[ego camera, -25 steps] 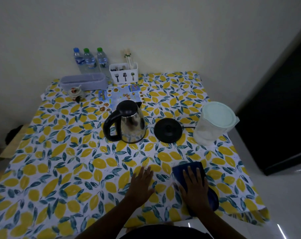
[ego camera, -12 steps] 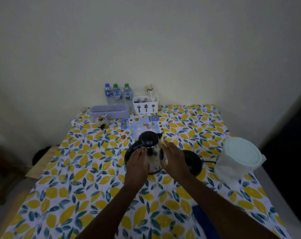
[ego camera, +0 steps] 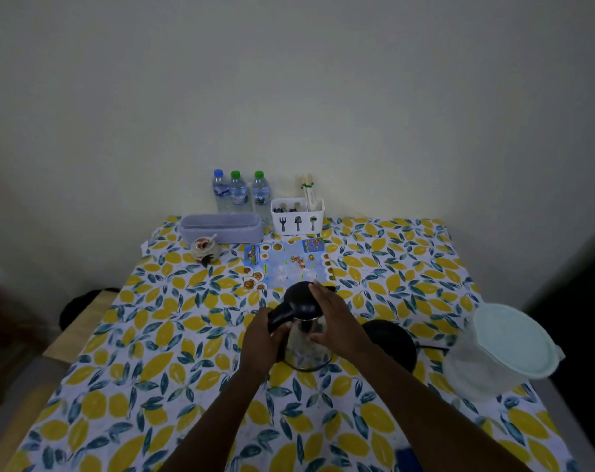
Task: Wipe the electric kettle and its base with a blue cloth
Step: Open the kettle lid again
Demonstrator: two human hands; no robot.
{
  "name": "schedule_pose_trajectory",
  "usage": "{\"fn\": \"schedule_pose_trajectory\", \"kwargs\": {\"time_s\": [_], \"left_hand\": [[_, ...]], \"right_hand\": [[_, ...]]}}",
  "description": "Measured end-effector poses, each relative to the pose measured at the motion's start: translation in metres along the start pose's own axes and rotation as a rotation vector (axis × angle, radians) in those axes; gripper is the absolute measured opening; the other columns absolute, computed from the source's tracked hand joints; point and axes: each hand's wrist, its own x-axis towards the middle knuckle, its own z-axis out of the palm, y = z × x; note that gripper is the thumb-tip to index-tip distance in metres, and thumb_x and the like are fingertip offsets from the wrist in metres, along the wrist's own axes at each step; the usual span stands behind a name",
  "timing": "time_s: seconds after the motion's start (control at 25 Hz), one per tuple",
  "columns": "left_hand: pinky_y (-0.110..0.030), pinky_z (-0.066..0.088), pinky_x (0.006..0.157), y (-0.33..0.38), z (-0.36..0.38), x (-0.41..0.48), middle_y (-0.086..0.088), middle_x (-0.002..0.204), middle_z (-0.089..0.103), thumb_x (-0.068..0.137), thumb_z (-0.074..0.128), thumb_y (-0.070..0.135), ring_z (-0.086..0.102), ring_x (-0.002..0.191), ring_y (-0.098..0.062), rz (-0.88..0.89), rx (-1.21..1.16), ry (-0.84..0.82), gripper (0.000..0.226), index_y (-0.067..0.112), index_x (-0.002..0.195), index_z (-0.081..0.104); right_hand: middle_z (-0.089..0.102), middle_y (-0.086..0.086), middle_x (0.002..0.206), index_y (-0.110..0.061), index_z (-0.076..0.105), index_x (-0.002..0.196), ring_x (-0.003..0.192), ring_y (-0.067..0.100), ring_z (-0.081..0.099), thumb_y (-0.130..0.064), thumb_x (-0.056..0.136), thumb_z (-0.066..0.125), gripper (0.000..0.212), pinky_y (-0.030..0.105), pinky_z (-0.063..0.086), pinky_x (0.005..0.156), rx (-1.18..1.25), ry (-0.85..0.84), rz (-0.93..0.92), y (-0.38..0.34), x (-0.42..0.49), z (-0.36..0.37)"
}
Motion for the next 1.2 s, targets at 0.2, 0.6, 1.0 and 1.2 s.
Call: {"fn": "schedule_pose_trajectory", "kwargs": {"time_s": [0.2, 0.6, 1.0, 1.2], "left_hand": [[-0.041, 0.045, 0.071, 0.003, -0.001, 0.005, -0.013, 0.086, 0.059, 0.089, 0.068, 0.026, 0.059, 0.081, -0.033, -0.147, -0.087, -0.025, 0.025, 0.009, 0.101, 0.055], [-0.027, 0.045, 0.066, 0.059, 0.019, 0.019, -0.001, 0.086, 0.06, 0.081, 0.076, 0.035, 0.06, 0.081, -0.017, -0.004, -0.22, -0.167, 0.027, 0.022, 0.092, 0.055], [-0.017, 0.038, 0.062, 0.097, 0.106, 0.046, 0.007, 0.083, 0.058, 0.077, 0.078, 0.039, 0.058, 0.076, -0.005, 0.073, -0.217, -0.392, 0.031, 0.024, 0.09, 0.055], [-0.02, 0.04, 0.065, 0.085, 0.114, 0.052, 0.008, 0.081, 0.056, 0.079, 0.076, 0.039, 0.057, 0.077, -0.009, 0.136, -0.157, -0.441, 0.028, 0.026, 0.089, 0.054]], "right_hand": [[0.01, -0.001, 0.161, -0.02, 0.008, 0.152, 0.147, 0.023, 0.011, -0.029, 0.074, 0.08, 0.106, 0.047, 0.027, 0.117, 0.056, 0.01, 0.044, 0.0, 0.002, 0.003], [0.021, -0.003, 0.159, -0.026, 0.013, 0.151, 0.138, 0.027, 0.025, -0.036, 0.071, 0.079, 0.104, 0.043, 0.034, 0.107, -0.038, 0.291, 0.163, 0.018, -0.044, -0.043], [0.03, 0.01, 0.155, -0.011, 0.022, 0.149, 0.134, 0.036, 0.032, -0.032, 0.066, 0.083, 0.105, 0.049, 0.034, 0.107, -0.144, 0.353, 0.413, 0.071, -0.087, -0.082], [0.031, 0.012, 0.155, -0.01, 0.022, 0.148, 0.131, 0.037, 0.035, -0.036, 0.067, 0.082, 0.105, 0.052, 0.038, 0.104, -0.174, 0.356, 0.411, 0.071, -0.097, -0.068]]}}
